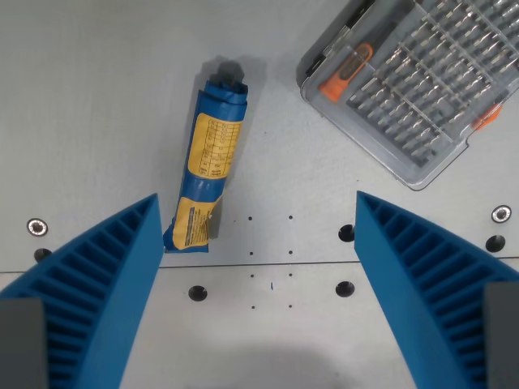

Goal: Move above the blue bag

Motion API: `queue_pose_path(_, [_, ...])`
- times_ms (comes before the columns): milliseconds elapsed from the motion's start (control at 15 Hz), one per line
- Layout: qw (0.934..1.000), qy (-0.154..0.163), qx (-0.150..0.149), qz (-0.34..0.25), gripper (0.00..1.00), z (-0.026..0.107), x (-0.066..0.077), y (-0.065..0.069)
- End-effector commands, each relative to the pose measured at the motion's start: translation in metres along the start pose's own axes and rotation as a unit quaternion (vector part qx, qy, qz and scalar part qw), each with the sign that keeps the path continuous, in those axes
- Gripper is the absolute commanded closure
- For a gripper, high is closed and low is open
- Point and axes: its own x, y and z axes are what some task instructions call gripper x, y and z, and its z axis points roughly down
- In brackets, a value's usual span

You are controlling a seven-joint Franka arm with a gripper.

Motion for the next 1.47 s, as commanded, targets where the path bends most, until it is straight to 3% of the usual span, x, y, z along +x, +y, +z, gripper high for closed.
queue_pose_path(67, [1.0,0.002,0.0,0.0,0.0,-0.002,0.0,0.0])
queue_pose_path(800, [0.9996,0.009,-0.001,0.026,0.0,0.007,-0.003,-0.003])
queue_pose_path(1467, [0.996,0.036,0.0,0.082,0.0,0.045,-0.012,-0.015])
